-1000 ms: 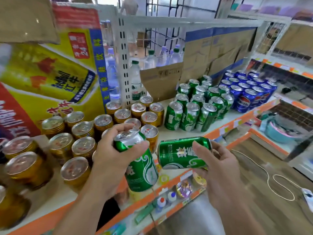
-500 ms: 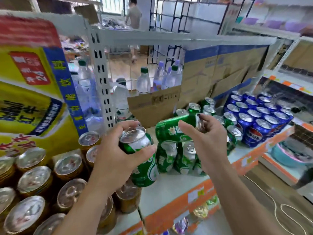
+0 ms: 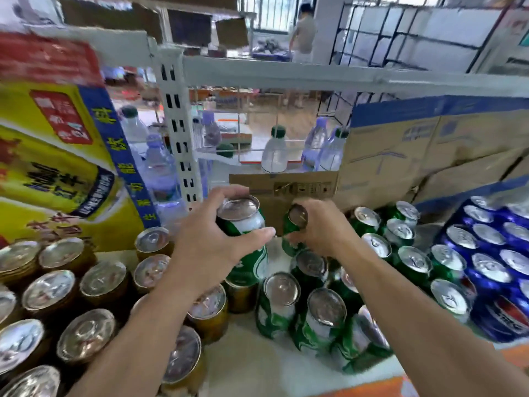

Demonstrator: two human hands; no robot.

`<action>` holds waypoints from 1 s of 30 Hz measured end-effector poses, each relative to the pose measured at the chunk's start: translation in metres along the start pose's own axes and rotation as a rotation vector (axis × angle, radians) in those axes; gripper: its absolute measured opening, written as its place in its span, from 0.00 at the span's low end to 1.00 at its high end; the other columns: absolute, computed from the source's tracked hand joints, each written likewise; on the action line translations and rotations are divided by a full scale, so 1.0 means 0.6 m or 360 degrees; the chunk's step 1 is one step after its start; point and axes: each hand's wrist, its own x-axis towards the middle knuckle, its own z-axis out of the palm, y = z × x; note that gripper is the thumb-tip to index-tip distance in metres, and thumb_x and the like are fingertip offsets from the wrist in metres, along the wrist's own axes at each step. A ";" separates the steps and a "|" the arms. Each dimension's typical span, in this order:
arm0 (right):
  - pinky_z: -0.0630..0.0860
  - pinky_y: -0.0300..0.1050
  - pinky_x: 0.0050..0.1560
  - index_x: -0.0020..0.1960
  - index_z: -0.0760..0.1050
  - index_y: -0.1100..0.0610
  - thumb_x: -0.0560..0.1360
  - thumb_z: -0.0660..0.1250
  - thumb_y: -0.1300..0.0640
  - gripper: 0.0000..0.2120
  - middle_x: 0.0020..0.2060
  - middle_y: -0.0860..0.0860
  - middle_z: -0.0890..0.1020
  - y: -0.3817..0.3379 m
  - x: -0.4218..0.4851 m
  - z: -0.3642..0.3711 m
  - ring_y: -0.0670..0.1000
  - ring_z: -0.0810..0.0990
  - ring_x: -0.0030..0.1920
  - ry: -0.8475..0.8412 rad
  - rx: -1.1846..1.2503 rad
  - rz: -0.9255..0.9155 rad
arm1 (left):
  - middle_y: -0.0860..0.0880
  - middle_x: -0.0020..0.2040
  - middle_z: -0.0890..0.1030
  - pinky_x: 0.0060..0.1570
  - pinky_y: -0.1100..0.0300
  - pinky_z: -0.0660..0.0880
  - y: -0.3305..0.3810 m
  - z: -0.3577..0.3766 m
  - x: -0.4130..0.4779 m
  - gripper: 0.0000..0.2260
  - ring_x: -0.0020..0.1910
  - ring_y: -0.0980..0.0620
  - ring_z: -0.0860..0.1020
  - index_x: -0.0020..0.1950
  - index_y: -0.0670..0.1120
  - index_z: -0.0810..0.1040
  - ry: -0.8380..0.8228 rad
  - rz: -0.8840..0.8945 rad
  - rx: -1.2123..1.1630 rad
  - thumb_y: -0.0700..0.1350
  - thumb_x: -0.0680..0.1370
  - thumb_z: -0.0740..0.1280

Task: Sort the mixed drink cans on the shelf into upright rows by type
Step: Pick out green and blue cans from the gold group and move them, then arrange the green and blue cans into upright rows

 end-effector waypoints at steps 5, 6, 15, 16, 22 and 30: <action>0.76 0.50 0.52 0.57 0.75 0.51 0.67 0.75 0.47 0.21 0.53 0.52 0.81 0.012 0.034 0.002 0.58 0.79 0.53 -0.0188 -0.0343 -0.0206 | 0.69 0.52 0.74 0.46 0.74 0.65 0.002 0.052 0.044 0.27 0.50 0.72 0.72 0.61 0.61 0.72 -0.0080 -0.0056 0.0278 0.57 0.65 0.78; 0.76 0.49 0.52 0.57 0.76 0.51 0.69 0.74 0.48 0.19 0.53 0.52 0.81 0.017 0.038 0.002 0.57 0.79 0.53 -0.0205 -0.0377 -0.0231 | 0.68 0.52 0.73 0.45 0.74 0.64 0.002 0.063 0.052 0.28 0.49 0.69 0.72 0.63 0.59 0.71 -0.0119 -0.0078 0.0352 0.56 0.66 0.77; 0.78 0.54 0.54 0.57 0.77 0.54 0.72 0.66 0.55 0.13 0.53 0.57 0.80 0.039 0.059 -0.012 0.61 0.79 0.53 -0.0410 -0.0213 -0.0272 | 0.52 0.60 0.76 0.48 0.63 0.66 -0.049 0.130 0.077 0.31 0.52 0.56 0.71 0.68 0.53 0.70 -0.0429 -0.0366 0.0809 0.54 0.67 0.77; 0.78 0.54 0.53 0.57 0.77 0.54 0.74 0.64 0.54 0.13 0.54 0.56 0.80 0.041 0.057 -0.017 0.61 0.78 0.54 -0.0420 -0.0183 -0.0284 | 0.52 0.59 0.77 0.47 0.63 0.67 -0.054 0.136 0.075 0.30 0.51 0.56 0.72 0.67 0.52 0.71 -0.0460 -0.0387 0.0828 0.55 0.68 0.77; 0.75 0.48 0.48 0.55 0.78 0.54 0.77 0.64 0.52 0.10 0.51 0.54 0.81 0.056 0.028 -0.040 0.58 0.78 0.52 -0.0369 -0.0019 -0.0338 | 0.52 0.50 0.79 0.51 0.55 0.75 -0.058 0.159 0.073 0.18 0.49 0.53 0.77 0.55 0.49 0.73 -0.0732 -0.0427 0.0813 0.61 0.74 0.68; 0.77 0.52 0.52 0.60 0.73 0.54 0.79 0.62 0.50 0.13 0.53 0.52 0.78 0.037 -0.013 -0.057 0.55 0.76 0.54 -0.0333 -0.0061 -0.0466 | 0.51 0.62 0.75 0.61 0.49 0.70 -0.045 0.125 0.033 0.23 0.60 0.48 0.73 0.67 0.53 0.71 -0.0476 -0.0264 0.1361 0.63 0.77 0.59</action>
